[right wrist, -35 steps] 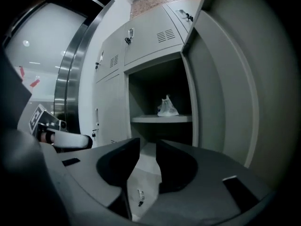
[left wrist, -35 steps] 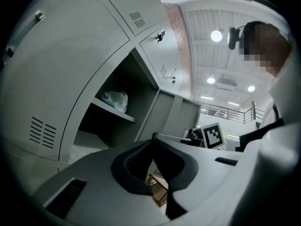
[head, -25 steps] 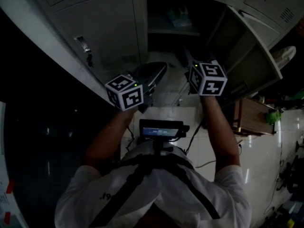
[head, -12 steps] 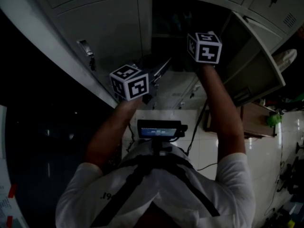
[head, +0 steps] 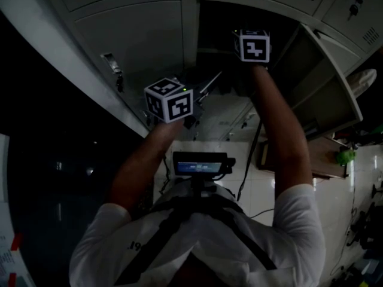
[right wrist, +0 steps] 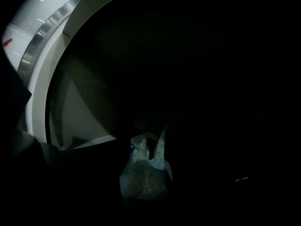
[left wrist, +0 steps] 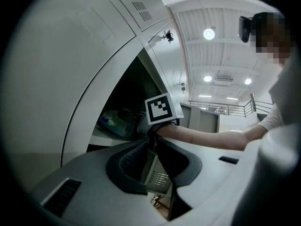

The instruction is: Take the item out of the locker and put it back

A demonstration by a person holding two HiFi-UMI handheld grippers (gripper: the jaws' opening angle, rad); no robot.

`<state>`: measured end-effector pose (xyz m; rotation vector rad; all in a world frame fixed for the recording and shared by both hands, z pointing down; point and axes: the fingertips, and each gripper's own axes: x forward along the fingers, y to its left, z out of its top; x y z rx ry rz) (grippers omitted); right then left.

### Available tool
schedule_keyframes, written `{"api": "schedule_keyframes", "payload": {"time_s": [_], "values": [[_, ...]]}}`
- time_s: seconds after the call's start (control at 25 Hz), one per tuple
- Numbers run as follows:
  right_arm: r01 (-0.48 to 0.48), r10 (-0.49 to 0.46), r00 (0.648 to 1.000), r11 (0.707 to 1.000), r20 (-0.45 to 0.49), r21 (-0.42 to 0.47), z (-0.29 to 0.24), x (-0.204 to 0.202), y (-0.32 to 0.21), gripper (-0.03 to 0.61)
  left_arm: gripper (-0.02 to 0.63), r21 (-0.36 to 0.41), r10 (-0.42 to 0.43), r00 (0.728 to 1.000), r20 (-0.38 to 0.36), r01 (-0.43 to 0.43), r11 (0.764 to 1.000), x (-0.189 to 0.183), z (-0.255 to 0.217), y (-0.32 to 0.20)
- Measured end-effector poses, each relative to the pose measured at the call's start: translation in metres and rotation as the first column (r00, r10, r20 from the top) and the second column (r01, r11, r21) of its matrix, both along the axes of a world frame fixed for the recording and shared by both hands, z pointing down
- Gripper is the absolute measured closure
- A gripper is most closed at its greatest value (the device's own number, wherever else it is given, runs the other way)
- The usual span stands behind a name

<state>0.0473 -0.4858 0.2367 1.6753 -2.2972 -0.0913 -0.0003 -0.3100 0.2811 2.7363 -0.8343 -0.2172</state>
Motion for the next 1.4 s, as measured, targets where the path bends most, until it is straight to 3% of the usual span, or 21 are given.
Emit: {"api": "schedule_keyframes", "payload": {"time_s": [0.2, 0.32, 0.6, 1.4], "values": [[-0.006, 0.005, 1.000, 0.998, -0.014, -0.060, 0.017, 0.001, -0.010, 0.336, 0.538, -0.008, 0.003, 1.000, 0.002, -0.003, 1.000, 0.001, 0.001, -0.001], [-0.033, 0.032, 0.999, 0.998, -0.031, -0.052, 0.018, 0.006, -0.010, 0.429, 0.538, -0.017, 0.001, 1.000, -0.001, -0.002, 1.000, -0.001, 0.003, -0.002], [-0.041, 0.042, 0.999, 0.999, -0.035, 0.025, 0.003, 0.009, -0.001, 0.536, 0.538, -0.027, 0.002, 1.000, -0.004, -0.002, 1.000, -0.002, 0.009, 0.000], [0.015, -0.011, 0.999, 0.992, -0.031, 0.122, -0.035, 0.025, 0.071, 0.552, 0.538, 0.003, -0.021, 0.999, -0.028, 0.021, 1.000, 0.006, -0.008, 0.040]]}}
